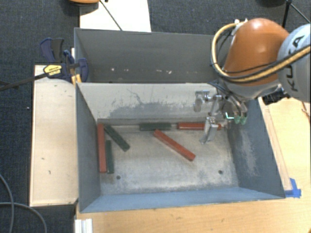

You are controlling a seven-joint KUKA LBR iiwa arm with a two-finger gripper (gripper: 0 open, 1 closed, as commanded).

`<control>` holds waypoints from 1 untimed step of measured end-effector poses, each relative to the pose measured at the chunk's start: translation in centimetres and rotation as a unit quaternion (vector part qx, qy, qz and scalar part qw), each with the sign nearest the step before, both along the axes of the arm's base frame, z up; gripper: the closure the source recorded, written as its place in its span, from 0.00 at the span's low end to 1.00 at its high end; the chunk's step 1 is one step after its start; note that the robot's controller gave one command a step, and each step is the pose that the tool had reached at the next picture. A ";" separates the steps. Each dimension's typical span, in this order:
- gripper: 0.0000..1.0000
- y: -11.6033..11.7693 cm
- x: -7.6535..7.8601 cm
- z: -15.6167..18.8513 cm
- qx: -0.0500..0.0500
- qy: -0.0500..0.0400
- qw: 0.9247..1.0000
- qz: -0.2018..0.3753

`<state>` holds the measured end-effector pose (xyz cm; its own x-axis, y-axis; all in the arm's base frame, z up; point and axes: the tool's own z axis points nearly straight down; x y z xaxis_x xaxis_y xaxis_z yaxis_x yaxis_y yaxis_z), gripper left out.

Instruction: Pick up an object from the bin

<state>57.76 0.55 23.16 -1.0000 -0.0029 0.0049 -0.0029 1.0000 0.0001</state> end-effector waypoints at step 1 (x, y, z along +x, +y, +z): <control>0.00 0.0 0.1 0.5 0.000 -0.004 1.000 0.000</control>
Offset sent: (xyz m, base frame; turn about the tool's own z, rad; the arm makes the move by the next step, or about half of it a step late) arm 0.0046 0.1163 -0.0926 -0.2270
